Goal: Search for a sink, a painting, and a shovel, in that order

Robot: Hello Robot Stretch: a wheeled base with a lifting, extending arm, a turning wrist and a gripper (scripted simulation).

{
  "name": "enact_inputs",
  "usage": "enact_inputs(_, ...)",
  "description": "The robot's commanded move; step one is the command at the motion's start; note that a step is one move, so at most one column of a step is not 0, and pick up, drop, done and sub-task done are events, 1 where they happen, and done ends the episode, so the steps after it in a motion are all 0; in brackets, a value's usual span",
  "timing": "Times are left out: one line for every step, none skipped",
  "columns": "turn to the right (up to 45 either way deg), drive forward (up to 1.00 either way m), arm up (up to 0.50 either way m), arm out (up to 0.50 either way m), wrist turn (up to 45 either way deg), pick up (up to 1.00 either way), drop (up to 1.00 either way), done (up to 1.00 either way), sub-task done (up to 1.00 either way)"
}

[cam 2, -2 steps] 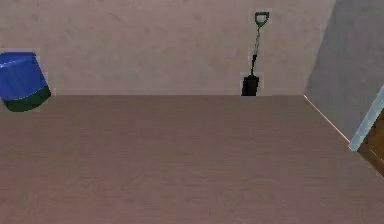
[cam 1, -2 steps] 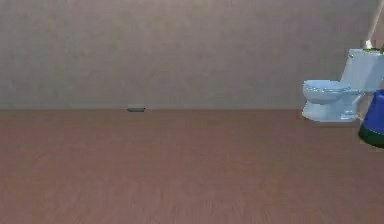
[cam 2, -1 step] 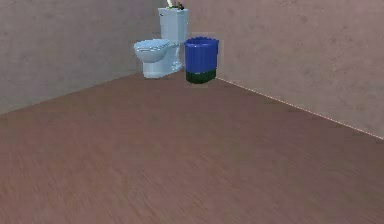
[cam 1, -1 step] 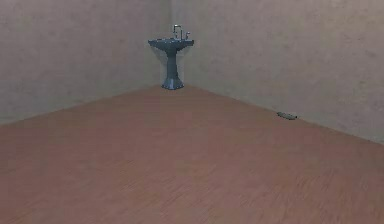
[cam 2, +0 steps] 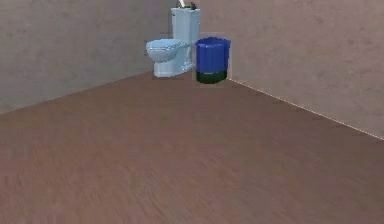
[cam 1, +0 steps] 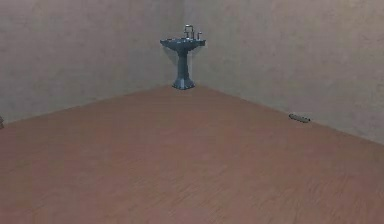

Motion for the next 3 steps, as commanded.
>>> enact_inputs(0.0,1.00,0.00,0.00,0.0,0.00,0.00,0.00,0.00)
enact_inputs(0.0,1.00,0.00,0.00,0.0,0.00,0.00,0.00,0.00)
enact_inputs(0.0,1.00,0.00,0.00,0.0,0.00,0.00,0.00,0.00)
